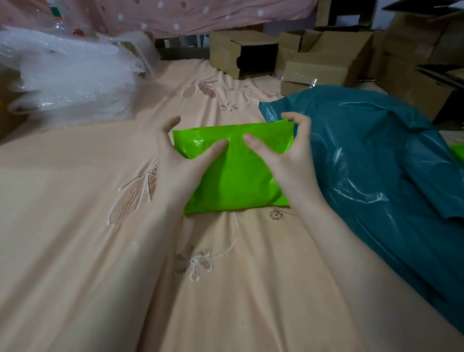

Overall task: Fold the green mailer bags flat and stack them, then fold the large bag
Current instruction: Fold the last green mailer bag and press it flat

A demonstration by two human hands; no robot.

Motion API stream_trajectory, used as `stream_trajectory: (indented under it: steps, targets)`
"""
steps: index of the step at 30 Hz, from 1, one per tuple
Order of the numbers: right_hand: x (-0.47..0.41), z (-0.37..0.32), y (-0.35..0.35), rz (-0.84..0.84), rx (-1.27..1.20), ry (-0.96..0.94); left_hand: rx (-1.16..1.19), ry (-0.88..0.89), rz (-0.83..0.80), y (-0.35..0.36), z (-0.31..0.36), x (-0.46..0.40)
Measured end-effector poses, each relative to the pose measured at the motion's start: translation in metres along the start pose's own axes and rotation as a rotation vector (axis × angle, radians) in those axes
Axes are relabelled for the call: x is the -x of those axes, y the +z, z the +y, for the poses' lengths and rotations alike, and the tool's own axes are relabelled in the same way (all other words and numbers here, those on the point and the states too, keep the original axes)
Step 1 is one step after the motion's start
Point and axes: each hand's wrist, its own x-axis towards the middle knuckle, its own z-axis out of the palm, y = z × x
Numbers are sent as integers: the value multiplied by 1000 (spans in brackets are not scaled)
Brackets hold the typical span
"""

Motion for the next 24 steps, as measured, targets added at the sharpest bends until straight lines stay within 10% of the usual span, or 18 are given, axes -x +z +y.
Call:
stream_trajectory:
  steps: [16,24]
  targets:
    - [-5,14,-5,-96,232,111,-262,-68,-71,-3,-13,-1]
    - [-4,18,-7,-68,580,-201,-581,209,-36,-7,-24,-5]
